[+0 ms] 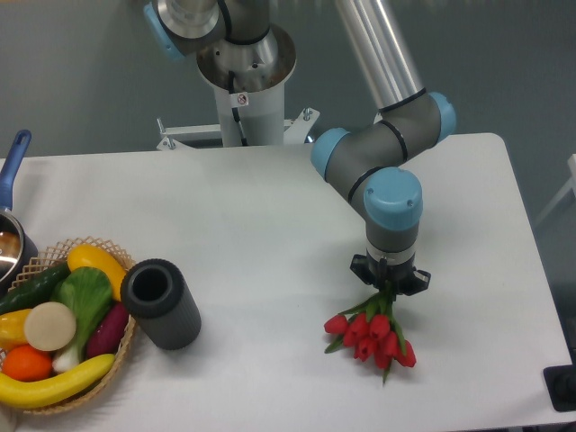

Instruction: Pick up the flowers from the table

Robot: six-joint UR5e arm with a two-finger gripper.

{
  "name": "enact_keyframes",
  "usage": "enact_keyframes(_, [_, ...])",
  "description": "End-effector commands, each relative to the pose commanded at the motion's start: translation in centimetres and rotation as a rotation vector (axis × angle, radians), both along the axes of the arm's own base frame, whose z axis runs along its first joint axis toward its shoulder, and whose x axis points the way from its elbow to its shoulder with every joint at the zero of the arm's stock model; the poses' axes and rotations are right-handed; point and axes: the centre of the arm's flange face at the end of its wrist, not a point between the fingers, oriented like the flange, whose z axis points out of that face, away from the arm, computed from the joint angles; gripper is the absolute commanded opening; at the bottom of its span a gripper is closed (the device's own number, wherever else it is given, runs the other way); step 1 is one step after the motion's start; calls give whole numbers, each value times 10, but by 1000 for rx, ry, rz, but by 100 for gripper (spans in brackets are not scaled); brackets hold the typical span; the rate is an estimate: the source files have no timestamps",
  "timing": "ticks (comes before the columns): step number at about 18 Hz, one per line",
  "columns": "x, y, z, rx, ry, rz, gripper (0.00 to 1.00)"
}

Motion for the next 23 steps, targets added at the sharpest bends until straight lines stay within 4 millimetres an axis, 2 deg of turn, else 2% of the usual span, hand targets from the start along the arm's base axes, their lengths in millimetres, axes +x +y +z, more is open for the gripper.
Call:
enact_keyframes(1, [-3,-4,3,2,4,8,0])
enact_keyframes(5, [-37,-25,44,16,27,52,0])
enact_keyframes(9, [-66,-29,86,-12,-57,75,0])
enact_keyframes(13, [-86,-37,102,29,-67,94,0])
enact_keyframes(21, [-107,-59,127,-9,-133,41,0])
enact_keyframes(23, [-110,-65,127,-5,-144,33,0])
